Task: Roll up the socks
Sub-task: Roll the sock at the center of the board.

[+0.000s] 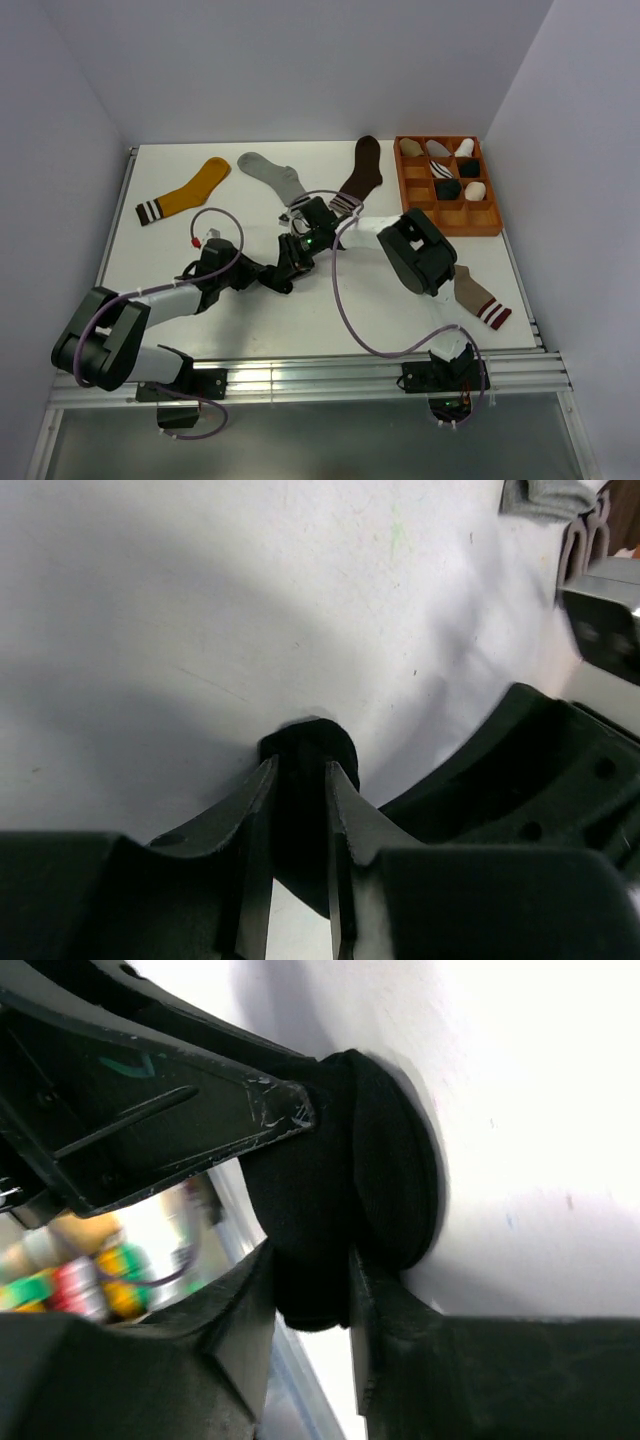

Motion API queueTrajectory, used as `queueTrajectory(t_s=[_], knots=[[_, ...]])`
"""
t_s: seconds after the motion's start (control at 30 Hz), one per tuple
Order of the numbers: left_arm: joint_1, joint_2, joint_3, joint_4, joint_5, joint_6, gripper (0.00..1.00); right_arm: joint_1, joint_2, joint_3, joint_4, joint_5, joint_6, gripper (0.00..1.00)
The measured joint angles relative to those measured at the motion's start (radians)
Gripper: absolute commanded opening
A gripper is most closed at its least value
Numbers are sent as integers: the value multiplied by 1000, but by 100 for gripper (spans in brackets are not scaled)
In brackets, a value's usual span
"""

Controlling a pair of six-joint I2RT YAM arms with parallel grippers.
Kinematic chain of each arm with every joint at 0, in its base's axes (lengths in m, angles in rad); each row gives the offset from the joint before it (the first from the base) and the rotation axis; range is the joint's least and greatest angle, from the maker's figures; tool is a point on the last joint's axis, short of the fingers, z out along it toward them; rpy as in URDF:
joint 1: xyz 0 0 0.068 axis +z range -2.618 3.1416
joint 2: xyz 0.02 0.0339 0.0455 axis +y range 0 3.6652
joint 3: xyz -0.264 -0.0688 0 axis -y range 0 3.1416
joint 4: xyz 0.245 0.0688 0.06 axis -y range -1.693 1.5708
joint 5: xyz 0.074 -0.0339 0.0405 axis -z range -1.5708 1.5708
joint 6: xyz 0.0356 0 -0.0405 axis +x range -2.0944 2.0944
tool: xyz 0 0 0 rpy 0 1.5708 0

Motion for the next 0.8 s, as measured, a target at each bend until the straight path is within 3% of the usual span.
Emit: queueTrajectory(t_s=[0.23,0.4,0.57,0.8], knots=[[-18,39,123,-179,-2,50,19,56,-204,-116,-35,334,-124,58],[-29,60,187,-274,-18,80,19,135,-355,-222,-25,612,-206,59],[-34,87,238,-339,-23,101,19,303,-468,-290,29,937,-311,64],[-36,103,267,-376,-23,116,19,476,-475,-312,126,1178,-449,66]])
